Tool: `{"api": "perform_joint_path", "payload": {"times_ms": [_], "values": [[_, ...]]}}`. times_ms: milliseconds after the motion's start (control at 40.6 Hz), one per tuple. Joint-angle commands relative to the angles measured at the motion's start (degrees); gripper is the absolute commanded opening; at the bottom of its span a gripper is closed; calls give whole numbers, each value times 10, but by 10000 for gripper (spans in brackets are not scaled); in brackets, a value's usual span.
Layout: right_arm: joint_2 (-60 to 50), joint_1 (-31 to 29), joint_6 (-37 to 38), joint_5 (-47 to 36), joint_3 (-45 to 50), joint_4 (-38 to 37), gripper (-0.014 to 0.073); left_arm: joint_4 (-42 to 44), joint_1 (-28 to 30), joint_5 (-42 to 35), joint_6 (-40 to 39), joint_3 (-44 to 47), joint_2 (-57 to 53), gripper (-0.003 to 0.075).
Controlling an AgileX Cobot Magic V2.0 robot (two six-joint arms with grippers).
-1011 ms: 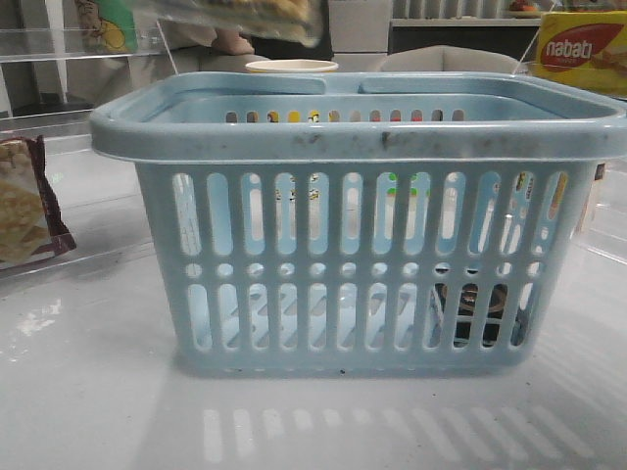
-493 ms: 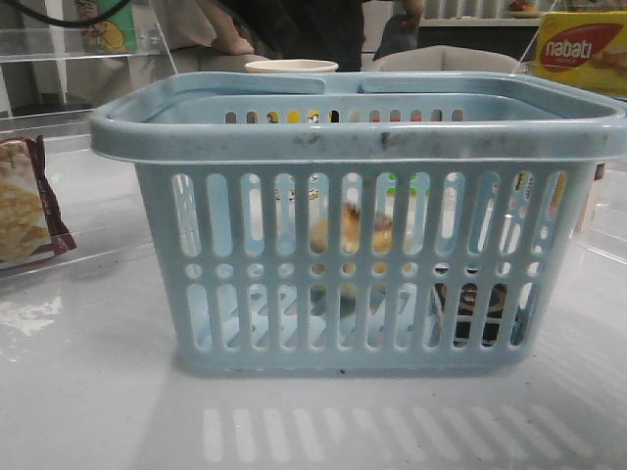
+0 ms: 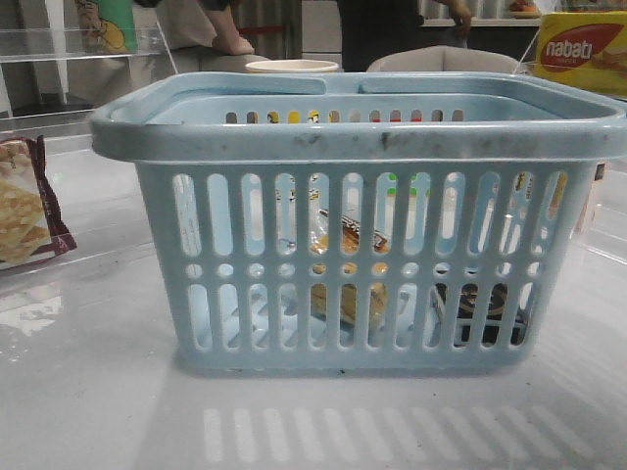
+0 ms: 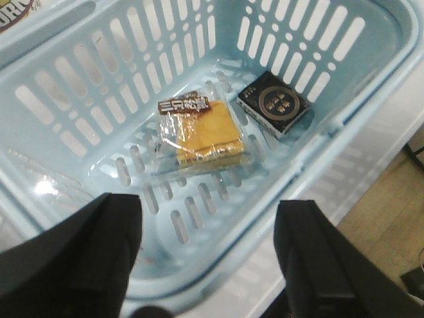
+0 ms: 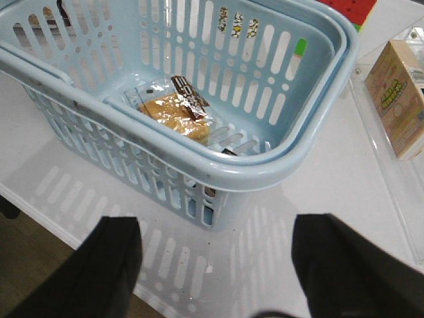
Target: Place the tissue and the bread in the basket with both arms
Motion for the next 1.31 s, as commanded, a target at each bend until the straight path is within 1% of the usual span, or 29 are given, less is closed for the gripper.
{"api": "perform_joint_path", "payload": {"times_ms": [0,148,321,542,715,888,962,1011,1085,1282], "values": [[0,-1,-1,-41,-15,-10,580,-7,-3,-37,-1,29,-70,487],[0,-1,-1,-41,-15,-10,580,2,-3,-37,-17,101,-151,487],[0,-1,-1,-42,-15,-10,580,73,-3,-18,-105,161,-236,487],[0,-1,-1,-32,-15,-10,580,72,-3,-10,-107,220,-339,487],[0,-1,-1,-30,-15,-10,580,72,-3,-10,-107,235,-373,487],[0,-1,-1,-11,-15,-12,580,75,-3,-11,-107,236,-373,487],[0,-1,-1,3,-15,-15,567,77,-3,-11,-107,236,-373,484],[0,-1,-1,11,-15,-16,537,78,-3,-11,-107,236,-373,465],[0,-1,-1,15,-15,-16,472,80,-3,-11,-107,236,-373,406],[0,-1,-1,15,-15,-16,244,81,-3,-15,-107,236,-373,221]]}}
